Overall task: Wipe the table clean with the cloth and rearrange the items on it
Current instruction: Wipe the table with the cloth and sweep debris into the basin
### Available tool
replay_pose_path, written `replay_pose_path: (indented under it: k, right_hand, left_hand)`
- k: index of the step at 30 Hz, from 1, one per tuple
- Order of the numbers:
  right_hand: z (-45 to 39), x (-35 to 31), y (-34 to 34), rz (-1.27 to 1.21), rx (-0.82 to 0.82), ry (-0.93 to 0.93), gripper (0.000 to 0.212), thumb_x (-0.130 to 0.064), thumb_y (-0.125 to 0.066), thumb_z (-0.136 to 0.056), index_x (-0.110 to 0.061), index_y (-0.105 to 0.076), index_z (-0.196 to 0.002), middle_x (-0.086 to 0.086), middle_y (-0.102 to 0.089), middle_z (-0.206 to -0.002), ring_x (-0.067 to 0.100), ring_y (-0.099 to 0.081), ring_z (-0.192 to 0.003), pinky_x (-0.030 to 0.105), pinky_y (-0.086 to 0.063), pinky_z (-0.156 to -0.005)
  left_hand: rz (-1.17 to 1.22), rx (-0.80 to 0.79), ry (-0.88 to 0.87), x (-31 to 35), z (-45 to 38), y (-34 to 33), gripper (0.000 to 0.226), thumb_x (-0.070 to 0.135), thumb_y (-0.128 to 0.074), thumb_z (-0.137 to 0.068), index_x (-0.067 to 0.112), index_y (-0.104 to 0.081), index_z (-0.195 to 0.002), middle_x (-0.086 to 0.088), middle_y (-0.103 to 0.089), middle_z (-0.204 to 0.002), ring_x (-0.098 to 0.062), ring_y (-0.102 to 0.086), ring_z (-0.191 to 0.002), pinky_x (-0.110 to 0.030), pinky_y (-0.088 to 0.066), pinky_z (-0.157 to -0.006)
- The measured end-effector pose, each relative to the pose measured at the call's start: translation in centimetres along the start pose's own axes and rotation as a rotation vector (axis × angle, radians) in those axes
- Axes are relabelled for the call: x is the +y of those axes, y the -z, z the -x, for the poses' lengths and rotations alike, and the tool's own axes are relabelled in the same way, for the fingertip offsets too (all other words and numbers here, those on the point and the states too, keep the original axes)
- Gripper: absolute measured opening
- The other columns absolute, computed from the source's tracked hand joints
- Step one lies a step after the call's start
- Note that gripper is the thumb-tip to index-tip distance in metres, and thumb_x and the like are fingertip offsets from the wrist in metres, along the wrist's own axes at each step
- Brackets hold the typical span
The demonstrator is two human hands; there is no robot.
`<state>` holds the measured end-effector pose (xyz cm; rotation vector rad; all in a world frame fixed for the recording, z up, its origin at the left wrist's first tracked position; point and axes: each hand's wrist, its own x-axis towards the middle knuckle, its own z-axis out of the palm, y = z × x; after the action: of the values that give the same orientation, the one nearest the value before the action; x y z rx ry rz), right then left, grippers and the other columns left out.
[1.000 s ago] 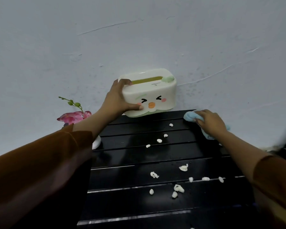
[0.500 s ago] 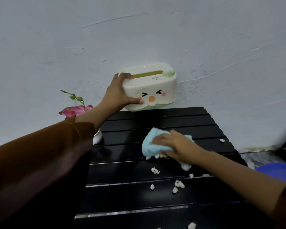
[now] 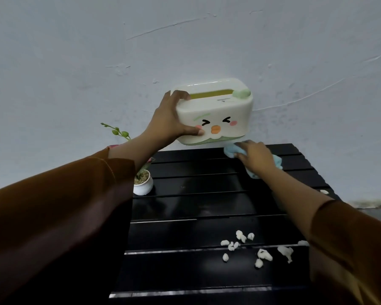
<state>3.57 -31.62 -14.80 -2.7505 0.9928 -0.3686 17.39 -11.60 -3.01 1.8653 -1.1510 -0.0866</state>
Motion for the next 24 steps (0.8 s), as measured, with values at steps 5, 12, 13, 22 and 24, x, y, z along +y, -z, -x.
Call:
replay_pose_path:
  k: [5, 12, 13, 22, 24]
  right_hand:
    - [1.1, -4.7, -0.7, 0.0, -0.151, 0.25, 0.037, -0.032, -0.042, -0.092, -0.023, -0.055, -0.126, 0.007, -0.057, -0.132, 0.032, -0.054, -0.113, 0.046, -0.044, -0.097]
    - [11.7, -6.0, 0.9, -0.176, -0.321, 0.685, 0.036, -0.028, -0.049, -0.091, -0.028, -0.056, -0.126, -0.008, -0.059, -0.132, 0.014, -0.045, -0.092, 0.035, -0.041, -0.088]
    - [13.2, -5.7, 1.7, -0.17, -0.358, 0.734, 0.036, -0.027, -0.047, -0.092, -0.028, -0.055, -0.127, -0.009, -0.057, -0.133, 0.015, -0.047, -0.091, 0.035, -0.042, -0.088]
    - [11.8, 6.5, 10.8, -0.288, -0.052, 0.39, 0.038, -0.026, -0.062, -0.082, -0.006, -0.066, -0.113, 0.002, -0.066, -0.119, -0.004, -0.052, -0.11, 0.002, -0.032, -0.089]
    - [10.0, 10.5, 10.2, -0.213, -0.007, 0.166, 0.037, -0.022, -0.063, -0.086, -0.007, -0.062, -0.12, 0.01, -0.061, -0.128, 0.022, -0.056, -0.118, 0.017, -0.033, -0.09]
  left_hand:
    - [0.017, -0.011, -0.009, 0.0, 0.0, -0.7, 0.069, 0.019, -0.088, -0.059, 0.031, -0.042, -0.109, -0.004, -0.047, -0.119, -0.019, -0.049, -0.098, -0.035, -0.049, -0.079]
    - [0.003, -0.012, -0.005, 0.8, 0.8, -1.8, 0.078, 0.019, -0.088, -0.059, 0.018, -0.045, -0.123, -0.008, -0.046, -0.13, -0.02, -0.049, -0.107, -0.034, -0.047, -0.088]
    - [0.0, -0.009, -0.004, 1.0, 1.0, -1.9, 0.078, 0.019, -0.088, -0.059, 0.017, -0.045, -0.123, -0.008, -0.046, -0.131, -0.021, -0.049, -0.108, -0.033, -0.047, -0.089]
    - [-0.009, -0.009, 0.003, 1.5, 2.3, -3.6, 0.078, 0.019, -0.088, -0.059, 0.016, -0.044, -0.123, -0.008, -0.044, -0.133, -0.023, -0.049, -0.113, -0.04, -0.048, -0.097]
    - [-0.002, -0.01, 0.01, 1.3, 2.6, -4.2, 0.077, 0.018, -0.088, -0.059, 0.016, -0.044, -0.123, -0.008, -0.044, -0.133, -0.019, -0.047, -0.109, -0.037, -0.047, -0.096]
